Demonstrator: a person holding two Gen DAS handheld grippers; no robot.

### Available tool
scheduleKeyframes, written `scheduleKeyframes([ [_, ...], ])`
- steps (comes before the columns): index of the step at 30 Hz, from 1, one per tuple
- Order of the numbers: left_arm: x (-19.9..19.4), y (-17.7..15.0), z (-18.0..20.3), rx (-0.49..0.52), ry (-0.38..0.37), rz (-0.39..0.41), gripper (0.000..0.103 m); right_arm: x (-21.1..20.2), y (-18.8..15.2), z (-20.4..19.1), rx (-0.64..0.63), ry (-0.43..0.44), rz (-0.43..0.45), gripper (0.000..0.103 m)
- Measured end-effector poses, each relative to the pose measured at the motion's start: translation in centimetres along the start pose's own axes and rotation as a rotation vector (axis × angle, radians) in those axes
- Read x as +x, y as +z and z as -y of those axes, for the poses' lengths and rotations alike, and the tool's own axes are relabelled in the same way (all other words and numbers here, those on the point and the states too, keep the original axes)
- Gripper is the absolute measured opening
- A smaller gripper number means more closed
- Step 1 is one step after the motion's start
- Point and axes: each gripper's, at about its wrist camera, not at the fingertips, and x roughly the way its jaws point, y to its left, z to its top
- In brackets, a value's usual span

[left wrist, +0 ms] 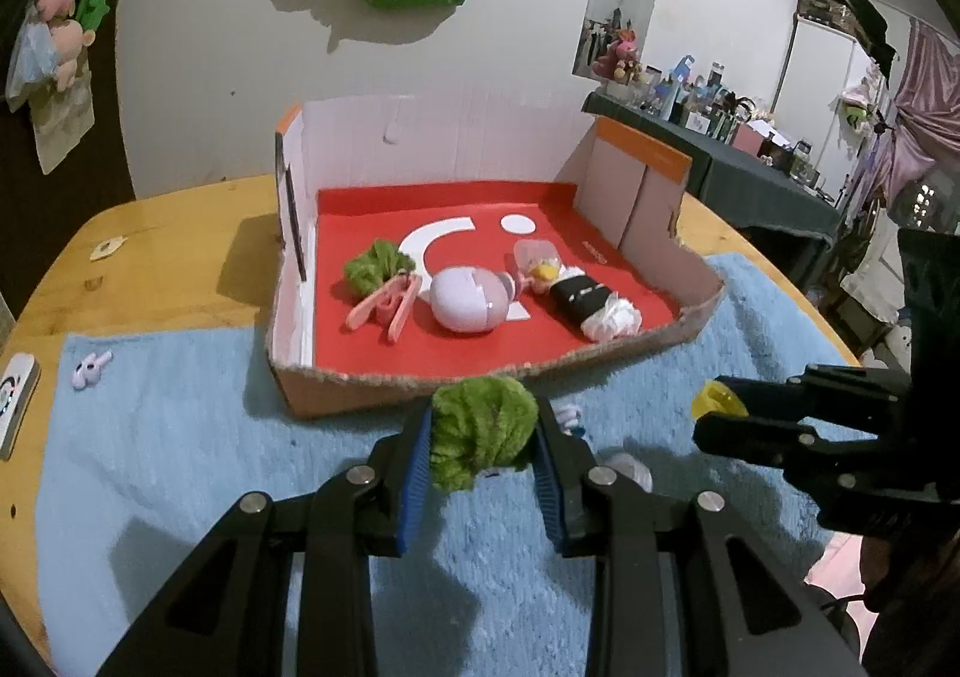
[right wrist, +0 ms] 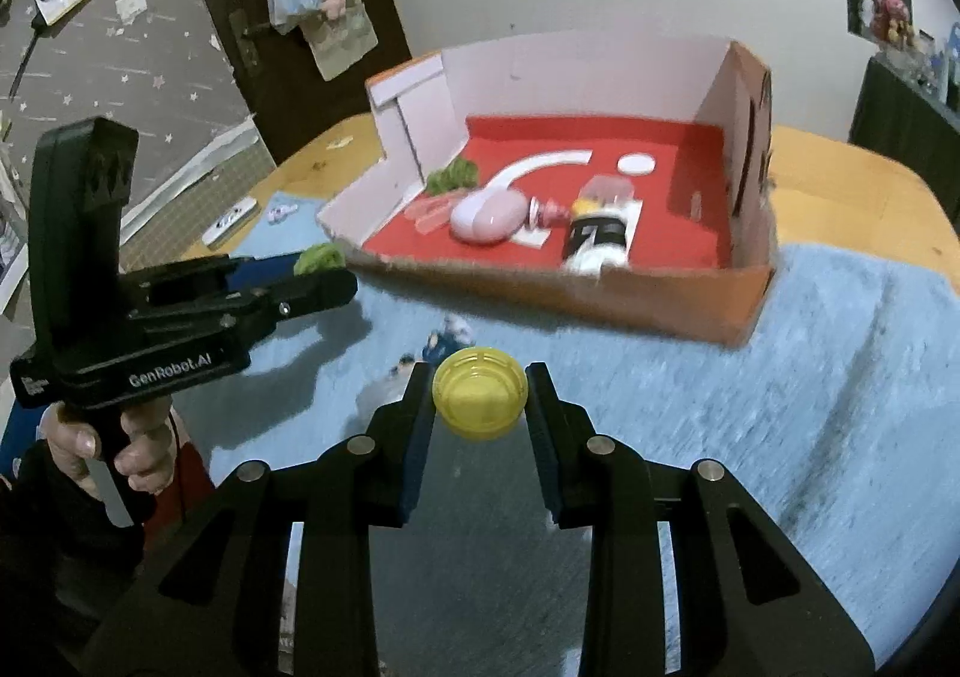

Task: Organize objects
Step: 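Carry the green ball and yellow cap into the cardboard box with both tools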

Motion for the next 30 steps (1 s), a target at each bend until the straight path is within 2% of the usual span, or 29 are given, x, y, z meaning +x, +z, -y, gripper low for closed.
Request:
scheduleKeyframes([
  [17,1.9,3.8,-0.8,0.006,-0.005,-0.003,0.033,0.8,4.5,0.3,-0.043,-0.003,0.026,0.029],
  [30,4.8,5.0,-1.4,0.014,-0.055,-0.100,0.033,4.0,7.0,1.8,-0.026,0.000,-0.039,0.029],
])
